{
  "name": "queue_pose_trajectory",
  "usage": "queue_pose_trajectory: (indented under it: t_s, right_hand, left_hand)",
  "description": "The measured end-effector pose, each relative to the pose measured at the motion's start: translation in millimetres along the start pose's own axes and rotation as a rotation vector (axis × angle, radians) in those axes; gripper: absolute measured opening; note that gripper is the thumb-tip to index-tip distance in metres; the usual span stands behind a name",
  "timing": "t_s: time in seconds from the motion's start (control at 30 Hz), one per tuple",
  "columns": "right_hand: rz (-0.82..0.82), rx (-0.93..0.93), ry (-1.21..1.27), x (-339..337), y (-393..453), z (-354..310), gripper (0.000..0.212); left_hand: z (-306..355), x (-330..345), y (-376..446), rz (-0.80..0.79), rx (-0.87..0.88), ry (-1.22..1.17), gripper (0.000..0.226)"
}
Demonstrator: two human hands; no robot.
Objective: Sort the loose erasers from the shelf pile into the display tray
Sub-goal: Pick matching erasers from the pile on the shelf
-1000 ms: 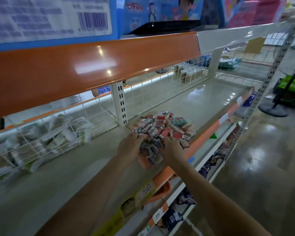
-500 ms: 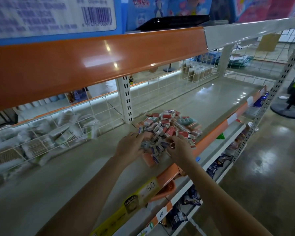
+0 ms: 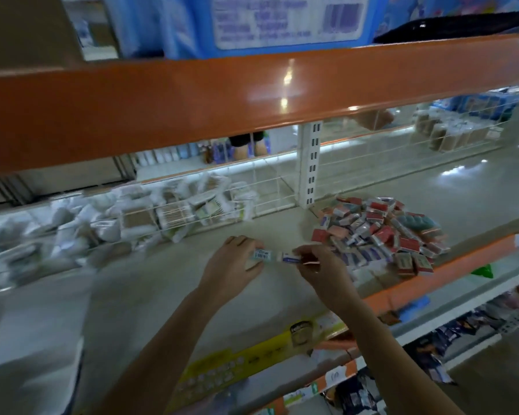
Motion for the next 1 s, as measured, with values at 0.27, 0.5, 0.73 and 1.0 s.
queue_pose_trajectory:
  t_s: [0.27,0.5,0.73,1.0]
  right_hand:
    - [-0.102,-0.097,0.175,87,-11,-90,0.023]
    - [-0.184,-0.163,0.229,170,-26,-171,0.027]
    - [-0.328,-0.252,0.191,242,-50,-233,0.034]
    - [-0.519,-0.313,0.017,276,-88,-240,0.023]
  left_hand:
    - [-80,-84,-70,0.024,-0.163,-0.024,0.020]
    - [-157,-156,-138,-0.054,-0.302,-0.123,0.014]
    - [-219,-201,-197,-0.093,-0.354,-0.202,0.017]
    - [-240,-200,-232,-0.142,-0.344,-0.198,0.009]
Point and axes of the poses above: each hand's wrist, its own y-axis towards the middle knuckle, its own x-axis out of the palm, z = x × y, the point moved 7 cm from there along y, towards the middle knuckle, and after that the axes turned 3 degrees about -x, right-handed, at the moved point
